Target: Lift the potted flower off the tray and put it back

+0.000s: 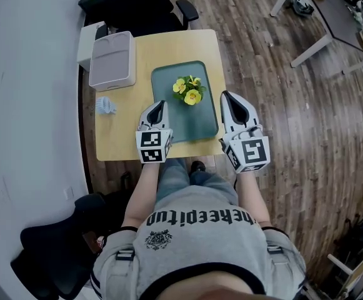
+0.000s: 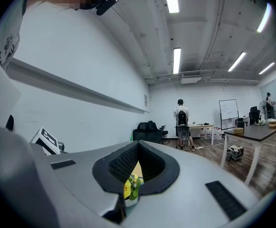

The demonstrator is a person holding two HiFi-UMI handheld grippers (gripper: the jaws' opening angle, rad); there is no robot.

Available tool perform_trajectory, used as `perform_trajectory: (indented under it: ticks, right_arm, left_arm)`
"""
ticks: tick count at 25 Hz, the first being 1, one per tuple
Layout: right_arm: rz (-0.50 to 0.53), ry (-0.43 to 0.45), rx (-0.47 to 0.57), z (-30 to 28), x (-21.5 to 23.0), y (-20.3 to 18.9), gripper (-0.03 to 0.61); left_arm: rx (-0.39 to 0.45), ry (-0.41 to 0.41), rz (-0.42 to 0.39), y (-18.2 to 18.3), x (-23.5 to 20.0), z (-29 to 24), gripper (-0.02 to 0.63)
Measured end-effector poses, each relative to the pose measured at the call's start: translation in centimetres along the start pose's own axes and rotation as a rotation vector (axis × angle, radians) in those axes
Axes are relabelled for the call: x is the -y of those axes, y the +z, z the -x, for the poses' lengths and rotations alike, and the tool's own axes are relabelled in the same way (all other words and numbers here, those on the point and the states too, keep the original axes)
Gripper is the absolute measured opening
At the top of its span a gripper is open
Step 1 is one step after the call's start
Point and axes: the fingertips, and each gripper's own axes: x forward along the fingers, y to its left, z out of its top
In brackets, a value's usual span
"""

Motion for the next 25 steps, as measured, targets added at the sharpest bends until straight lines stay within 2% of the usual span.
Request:
perform_trajectory:
  ticks: [5,17,25]
  right_arm:
    - [0.008,0.028,0.017,0.0,-0.8,0.5,0.003]
    - [0.033,0.050,0.074,1.7,-2.0,3.4,0.003]
    - [0.046,0.045,0.122,3.8,-2.1,5.3,0.003]
  left_arm:
    - [0.085,0.021,0.031,2.8,-0.3,2.2,0.005]
    - [0.308,0.058,0.044,10.9,0.0,8.3,0.005]
    - [0.422,0.081,-0.014,14.4,1.5,11.9,0.005]
